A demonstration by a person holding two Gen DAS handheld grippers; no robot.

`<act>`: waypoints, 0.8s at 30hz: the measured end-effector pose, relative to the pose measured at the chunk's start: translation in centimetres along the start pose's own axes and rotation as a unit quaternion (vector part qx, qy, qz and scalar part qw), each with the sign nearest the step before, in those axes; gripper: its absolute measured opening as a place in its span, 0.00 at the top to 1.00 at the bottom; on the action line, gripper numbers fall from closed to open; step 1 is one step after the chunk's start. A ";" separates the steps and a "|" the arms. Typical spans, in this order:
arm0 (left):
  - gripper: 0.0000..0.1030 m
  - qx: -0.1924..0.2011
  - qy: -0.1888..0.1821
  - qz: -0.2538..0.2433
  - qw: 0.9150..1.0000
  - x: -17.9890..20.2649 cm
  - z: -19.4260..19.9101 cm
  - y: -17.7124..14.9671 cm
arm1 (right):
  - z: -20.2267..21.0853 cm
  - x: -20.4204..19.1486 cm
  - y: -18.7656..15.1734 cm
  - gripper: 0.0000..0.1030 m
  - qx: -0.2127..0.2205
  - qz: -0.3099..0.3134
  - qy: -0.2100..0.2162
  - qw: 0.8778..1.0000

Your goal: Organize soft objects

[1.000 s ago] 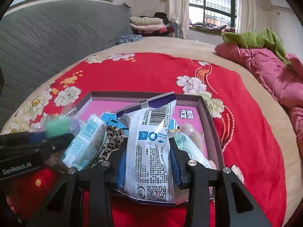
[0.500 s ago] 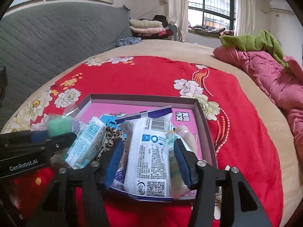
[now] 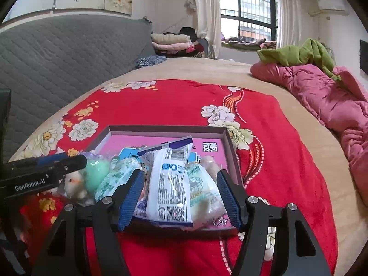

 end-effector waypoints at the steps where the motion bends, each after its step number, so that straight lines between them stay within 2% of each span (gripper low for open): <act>1: 0.44 0.003 0.003 -0.002 1.000 0.0 0.3 0.1 | 0.4 0.1 -0.1 0.35 0.001 -0.001 -0.001 1.000; 4: 0.43 0.009 0.013 -0.008 1.000 0.1 1.6 -0.1 | 1.4 0.1 -0.5 0.33 0.002 0.001 -0.002 1.000; 6: 0.43 0.014 0.019 -0.011 1.000 0.2 2.3 -0.4 | 2.1 0.0 -0.9 0.28 0.000 0.006 -0.003 1.000; 13: 0.42 0.005 0.025 -0.031 0.999 2.4 4.6 -2.7 | 4.6 0.0 -2.4 0.27 -0.001 0.018 -0.003 1.000; 24: 0.41 0.025 0.048 -0.058 0.997 4.4 8.7 -3.7 | 8.7 -0.6 -4.1 0.27 -0.001 0.018 0.007 1.000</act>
Point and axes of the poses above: each gripper's, at about its wrist camera, not at the fingertips, and z roughly against the way its jaws point, x to its right, y to its top, the point moved 9 cm from there along -z, roughly the way its jaws point, and after that the axes turned 13 degrees about x, right-handed, at the moved point
